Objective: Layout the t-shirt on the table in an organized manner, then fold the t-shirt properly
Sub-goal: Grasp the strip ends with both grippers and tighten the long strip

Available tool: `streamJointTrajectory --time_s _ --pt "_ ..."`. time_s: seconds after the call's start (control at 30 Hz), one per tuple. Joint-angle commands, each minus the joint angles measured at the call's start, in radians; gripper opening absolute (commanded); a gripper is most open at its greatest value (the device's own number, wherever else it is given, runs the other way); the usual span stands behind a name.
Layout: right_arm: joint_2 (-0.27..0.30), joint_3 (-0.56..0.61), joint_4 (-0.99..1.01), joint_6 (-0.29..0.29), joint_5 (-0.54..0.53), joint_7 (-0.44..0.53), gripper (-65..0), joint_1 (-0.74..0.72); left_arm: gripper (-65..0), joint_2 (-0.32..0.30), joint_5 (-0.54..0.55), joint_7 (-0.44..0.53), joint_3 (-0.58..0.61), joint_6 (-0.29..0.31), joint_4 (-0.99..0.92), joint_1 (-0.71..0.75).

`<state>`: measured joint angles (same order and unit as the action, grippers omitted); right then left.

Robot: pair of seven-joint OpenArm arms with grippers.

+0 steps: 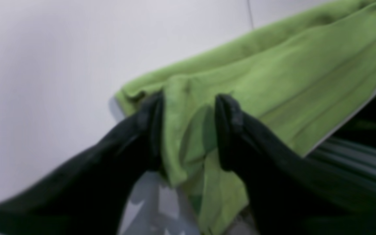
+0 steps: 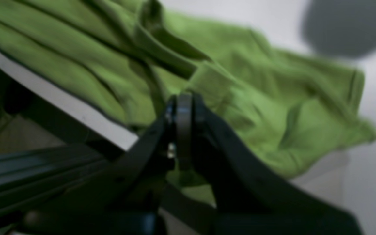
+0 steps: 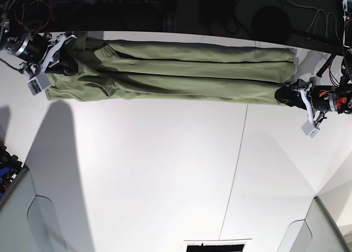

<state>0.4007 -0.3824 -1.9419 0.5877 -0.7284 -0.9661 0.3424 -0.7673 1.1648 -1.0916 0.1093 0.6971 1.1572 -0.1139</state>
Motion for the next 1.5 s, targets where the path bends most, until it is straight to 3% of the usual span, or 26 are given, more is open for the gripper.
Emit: streamJointTrajectory --time_s 0.0,0.07,0.1,0.13,0.43,0.63,0.67,0.7,0.77,0.8,0.9,1.07,1.23,1.47 --pt "0.010 -0.009 -0.015 -0.002 -0.010 0.027 -61.4 -0.001 -31.5 -0.020 -0.002 0.000 -0.006 0.001 0.008 -0.013" --pt "0.002 -0.009 -0.014 -0.009 0.012 0.028 -40.8 -0.001 -29.3 -0.020 0.006 0.000 -0.006 0.001 0.008 -0.015" --pt "0.000 -0.009 -0.014 -0.009 0.015 0.032 -33.7 -0.002 -29.3 -0.020 0.005 0.000 -0.006 0.001 0.008 -0.017" --pt "0.000 -0.010 -0.014 -0.009 0.015 0.036 -30.7 -0.002 -29.3 -0.021 0.005 -0.001 -0.008 0.001 0.009 -0.019" --pt "0.000 -0.085 -0.022 -0.016 -0.004 0.070 -30.5 -0.018 -29.3 -0.078 0.131 -0.101 -0.166 0.001 0.009 -0.011" --pt "-0.014 -0.090 -0.022 -0.015 -0.013 0.080 -30.8 -0.037 -29.3 -0.114 0.159 -0.103 -0.175 0.001 0.009 0.018" --pt "-0.022 -0.089 -0.022 -0.015 -0.015 0.085 -31.6 -0.037 -29.3 -0.115 0.159 -0.104 -0.175 0.001 0.009 0.023" --pt "-0.031 -0.085 -0.022 -0.015 -0.015 0.095 -36.9 -0.037 -29.3 -0.117 0.159 -0.106 -0.175 0.001 0.009 0.029" --pt "-0.050 -0.076 -0.021 -0.015 -0.011 0.103 -58.6 -0.037 -29.3 -0.116 0.158 -0.106 -0.175 0.001 0.009 0.035" --pt "-0.060 -0.071 -0.021 -0.015 -0.011 0.106 -65.0 -0.037 -29.3 -0.117 0.157 -0.106 -0.175 0.001 0.009 0.042" --pt "-0.088 -0.055 0.000 -0.015 0.027 0.142 -65.0 -0.037 -29.3 -0.116 0.155 -0.106 -0.175 0.001 0.009 0.071" --pt "-0.087 -0.019 0.118 -0.015 0.137 0.198 -65.0 -0.082 -29.3 -0.101 0.154 -0.085 -0.214 0.001 0.009 0.084" --pt "-0.088 -0.016 0.259 -0.015 0.115 0.204 -65.0 -0.139 -29.3 -0.072 0.140 -0.082 -0.270 0.001 0.008 0.131" --pt "-0.088 -0.014 0.336 -0.015 0.100 0.193 -65.0 -0.183 -29.3 0.018 0.095 -0.043 -0.273 0.001 0.008 0.150"
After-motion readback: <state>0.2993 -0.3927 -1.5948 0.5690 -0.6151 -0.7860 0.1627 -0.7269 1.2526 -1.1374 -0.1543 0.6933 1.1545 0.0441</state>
